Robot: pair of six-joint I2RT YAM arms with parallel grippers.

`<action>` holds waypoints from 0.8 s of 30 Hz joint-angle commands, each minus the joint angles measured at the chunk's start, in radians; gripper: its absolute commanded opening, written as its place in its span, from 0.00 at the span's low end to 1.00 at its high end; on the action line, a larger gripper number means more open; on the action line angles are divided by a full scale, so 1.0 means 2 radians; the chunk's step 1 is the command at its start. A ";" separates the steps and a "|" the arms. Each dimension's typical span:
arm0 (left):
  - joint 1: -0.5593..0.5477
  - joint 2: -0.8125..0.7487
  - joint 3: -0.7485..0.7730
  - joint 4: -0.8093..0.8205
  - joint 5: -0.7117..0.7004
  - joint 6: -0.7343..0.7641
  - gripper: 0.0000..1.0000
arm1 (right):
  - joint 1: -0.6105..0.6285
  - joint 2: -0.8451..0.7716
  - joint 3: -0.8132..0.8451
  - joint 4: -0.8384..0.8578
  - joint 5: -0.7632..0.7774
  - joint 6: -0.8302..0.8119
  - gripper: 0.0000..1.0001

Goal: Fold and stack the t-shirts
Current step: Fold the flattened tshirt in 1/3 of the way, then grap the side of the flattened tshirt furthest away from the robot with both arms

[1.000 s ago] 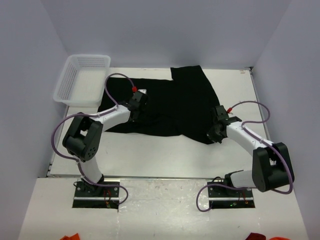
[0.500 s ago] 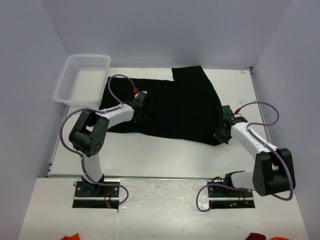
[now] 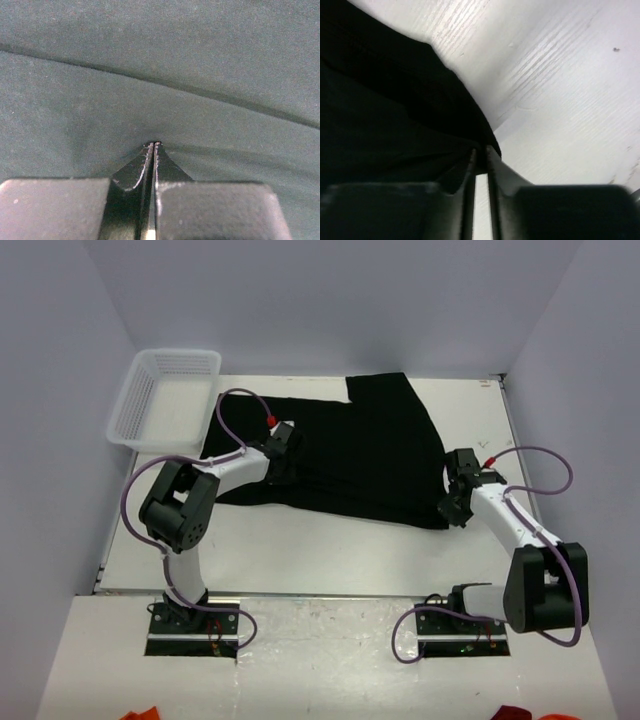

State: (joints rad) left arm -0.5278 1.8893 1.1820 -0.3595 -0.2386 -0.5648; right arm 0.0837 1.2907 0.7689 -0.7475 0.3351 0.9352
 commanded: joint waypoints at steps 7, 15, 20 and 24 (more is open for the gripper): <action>-0.018 -0.056 -0.033 -0.011 -0.015 0.017 0.00 | -0.008 -0.074 -0.010 0.062 -0.019 -0.099 0.52; -0.027 -0.155 -0.005 -0.060 -0.072 0.017 0.00 | -0.007 -0.069 0.073 0.066 -0.097 -0.163 0.60; -0.026 -0.153 0.031 -0.115 -0.137 0.007 0.00 | 0.010 -0.037 0.101 0.105 -0.209 -0.196 0.00; -0.005 -0.134 0.029 -0.142 -0.156 -0.012 0.00 | 0.028 -0.009 0.117 0.129 -0.302 -0.191 0.00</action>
State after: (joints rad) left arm -0.5709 1.5974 1.2308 -0.5583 -0.4622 -0.5598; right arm 0.1169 1.2358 0.9466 -0.5499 -0.0834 0.5816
